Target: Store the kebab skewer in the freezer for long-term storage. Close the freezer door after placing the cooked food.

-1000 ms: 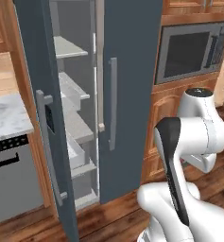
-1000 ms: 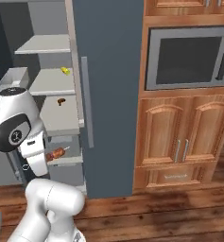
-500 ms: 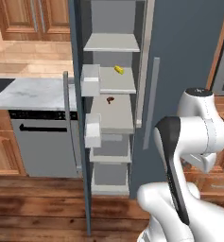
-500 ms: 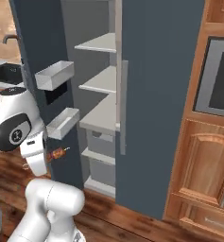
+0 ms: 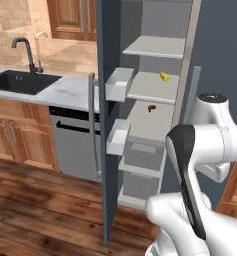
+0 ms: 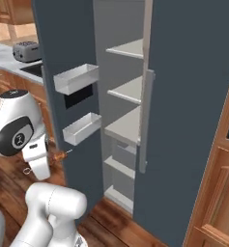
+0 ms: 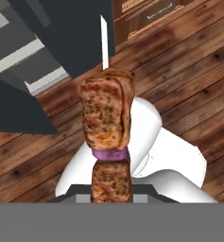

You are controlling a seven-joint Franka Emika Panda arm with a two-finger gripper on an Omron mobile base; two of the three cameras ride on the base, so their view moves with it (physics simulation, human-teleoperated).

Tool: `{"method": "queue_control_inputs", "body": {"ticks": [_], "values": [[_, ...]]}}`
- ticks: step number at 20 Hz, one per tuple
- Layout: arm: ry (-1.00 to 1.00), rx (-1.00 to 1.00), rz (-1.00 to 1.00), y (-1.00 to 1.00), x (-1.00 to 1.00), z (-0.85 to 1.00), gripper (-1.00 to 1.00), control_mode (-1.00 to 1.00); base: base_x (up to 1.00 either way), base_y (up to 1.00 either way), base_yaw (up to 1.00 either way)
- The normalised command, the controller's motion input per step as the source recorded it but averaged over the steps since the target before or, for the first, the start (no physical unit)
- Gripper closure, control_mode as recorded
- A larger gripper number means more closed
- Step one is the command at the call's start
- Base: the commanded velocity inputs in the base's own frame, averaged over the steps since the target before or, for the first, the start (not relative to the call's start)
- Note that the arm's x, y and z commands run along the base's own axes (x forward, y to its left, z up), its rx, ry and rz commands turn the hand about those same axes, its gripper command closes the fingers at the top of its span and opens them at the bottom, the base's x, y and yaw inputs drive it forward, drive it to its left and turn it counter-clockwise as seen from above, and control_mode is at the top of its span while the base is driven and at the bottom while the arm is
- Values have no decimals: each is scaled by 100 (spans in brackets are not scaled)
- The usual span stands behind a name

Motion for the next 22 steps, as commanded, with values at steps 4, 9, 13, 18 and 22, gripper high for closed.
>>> {"method": "queue_control_inputs", "body": {"ticks": [4, 9, 13, 18, 22], "values": [[0, 0, 0, 0, 0, 0, 100, 100, 35, -19, 7], [0, 0, 0, 0, 0, 0, 100, 100, 37, 0, -1], [0, 0, 0, 0, 0, 0, 100, 100, 37, -8, 0], [0, 0, 0, 0, 0, 0, 100, 100, 44, -12, 0], [0, 0, 0, 0, 0, 0, 100, 100, 59, -15, 0]]}}
